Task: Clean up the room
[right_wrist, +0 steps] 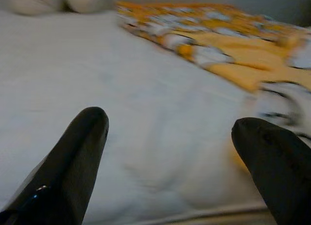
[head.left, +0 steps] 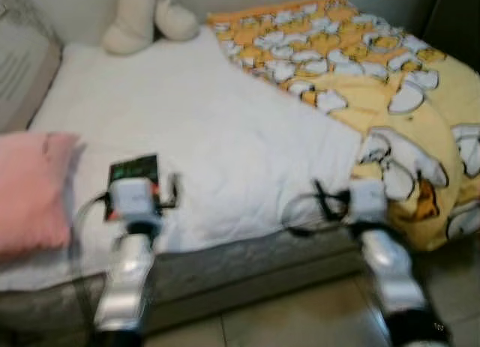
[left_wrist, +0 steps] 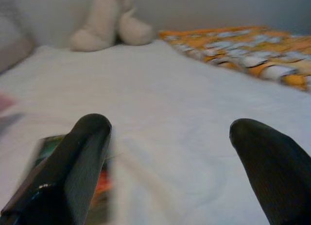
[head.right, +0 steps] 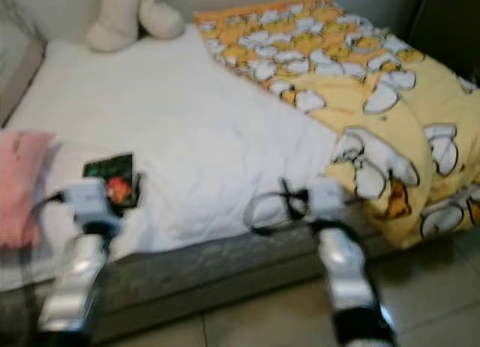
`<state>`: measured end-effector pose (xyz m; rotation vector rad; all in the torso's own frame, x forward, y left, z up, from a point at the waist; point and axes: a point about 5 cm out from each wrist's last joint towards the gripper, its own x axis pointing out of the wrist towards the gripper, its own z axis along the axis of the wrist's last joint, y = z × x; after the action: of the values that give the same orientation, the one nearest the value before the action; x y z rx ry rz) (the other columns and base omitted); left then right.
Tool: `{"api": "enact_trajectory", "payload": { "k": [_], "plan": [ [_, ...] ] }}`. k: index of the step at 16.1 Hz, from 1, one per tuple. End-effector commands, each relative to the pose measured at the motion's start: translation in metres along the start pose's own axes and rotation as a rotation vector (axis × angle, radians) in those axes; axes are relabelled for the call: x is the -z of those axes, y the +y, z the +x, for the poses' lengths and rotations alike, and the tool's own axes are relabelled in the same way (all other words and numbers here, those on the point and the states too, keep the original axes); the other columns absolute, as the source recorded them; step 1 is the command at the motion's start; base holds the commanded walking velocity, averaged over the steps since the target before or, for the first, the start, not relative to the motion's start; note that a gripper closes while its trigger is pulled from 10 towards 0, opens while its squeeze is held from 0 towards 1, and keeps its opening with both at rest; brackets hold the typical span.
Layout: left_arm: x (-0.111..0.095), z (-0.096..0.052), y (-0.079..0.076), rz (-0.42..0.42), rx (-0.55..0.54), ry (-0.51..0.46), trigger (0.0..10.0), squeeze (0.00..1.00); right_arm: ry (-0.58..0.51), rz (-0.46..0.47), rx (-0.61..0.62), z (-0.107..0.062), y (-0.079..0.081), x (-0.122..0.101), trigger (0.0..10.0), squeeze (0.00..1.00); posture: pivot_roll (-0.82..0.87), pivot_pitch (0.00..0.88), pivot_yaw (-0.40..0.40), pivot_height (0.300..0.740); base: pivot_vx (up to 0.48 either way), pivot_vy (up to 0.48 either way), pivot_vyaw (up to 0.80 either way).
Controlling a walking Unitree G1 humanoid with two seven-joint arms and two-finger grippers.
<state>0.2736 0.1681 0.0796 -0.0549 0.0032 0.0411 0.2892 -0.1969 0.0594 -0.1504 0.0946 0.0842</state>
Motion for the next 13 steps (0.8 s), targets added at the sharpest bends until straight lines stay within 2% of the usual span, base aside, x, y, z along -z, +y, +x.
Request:
{"api": "enact_trajectory", "payload": {
  "k": [1,6,13],
  "plan": [
    [-0.004,0.002,0.010,0.020,-0.021,-0.011,10.0,0.00,-0.036,0.006,-0.020,0.005,0.010,-0.009,10.0,0.00,-0.14,0.000,0.109,0.740,0.375,-0.296,0.00],
    [-0.001,0.001,0.007,-0.037,-0.055,0.001,10.0,0.00,-0.065,0.007,-0.029,0.009,0.010,-0.014,10.0,0.00,-0.14,0.000,0.104,0.740,0.377,-0.292,0.00],
    [0.001,-0.004,0.008,-0.020,-0.049,0.004,10.0,0.00,-0.074,-0.008,-0.035,0.012,0.010,-0.018,10.0,0.00,-0.12,0.000,0.098,0.740,0.373,-0.299,0.00]
  ]
}}
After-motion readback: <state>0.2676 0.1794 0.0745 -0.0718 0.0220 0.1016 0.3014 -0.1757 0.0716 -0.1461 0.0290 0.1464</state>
